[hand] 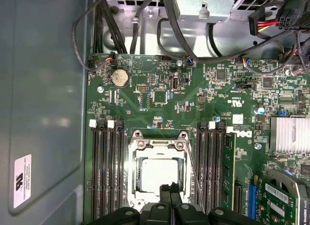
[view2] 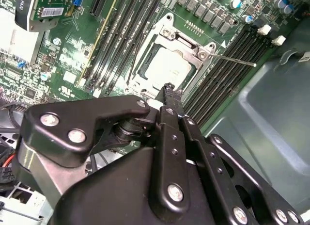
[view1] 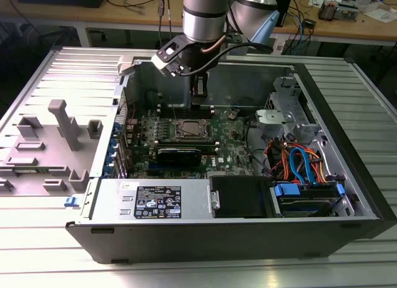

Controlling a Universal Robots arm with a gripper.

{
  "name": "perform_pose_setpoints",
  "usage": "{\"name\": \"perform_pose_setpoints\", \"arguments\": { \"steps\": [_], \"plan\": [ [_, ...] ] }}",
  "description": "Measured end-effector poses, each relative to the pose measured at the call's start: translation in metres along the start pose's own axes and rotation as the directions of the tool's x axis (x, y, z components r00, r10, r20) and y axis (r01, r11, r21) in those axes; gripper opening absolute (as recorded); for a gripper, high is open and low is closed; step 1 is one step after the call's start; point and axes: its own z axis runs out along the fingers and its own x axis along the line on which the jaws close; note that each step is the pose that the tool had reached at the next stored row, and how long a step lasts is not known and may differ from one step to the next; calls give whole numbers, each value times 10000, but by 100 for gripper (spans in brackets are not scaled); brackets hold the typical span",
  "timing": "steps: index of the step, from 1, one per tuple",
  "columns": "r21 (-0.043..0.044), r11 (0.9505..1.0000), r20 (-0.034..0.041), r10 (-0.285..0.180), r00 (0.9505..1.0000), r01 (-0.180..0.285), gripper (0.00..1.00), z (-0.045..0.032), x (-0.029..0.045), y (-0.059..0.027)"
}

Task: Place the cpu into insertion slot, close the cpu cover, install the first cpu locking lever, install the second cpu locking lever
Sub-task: 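Install the first cpu locking lever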

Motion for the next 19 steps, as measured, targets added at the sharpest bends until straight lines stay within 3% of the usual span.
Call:
{"name": "perform_pose_setpoints", "arguments": {
  "steps": [6, 10, 19],
  "plan": [
    [-39, 9953, 26, -971, 9953, 971, 11, -1, 0, -2],
    [-79, 9787, 56, -2052, 9787, 2052, 11, 0, 0, -2],
    [-82, 9780, 57, -2083, 9781, 2083, 11, 0, 0, -2]
  ]
}}
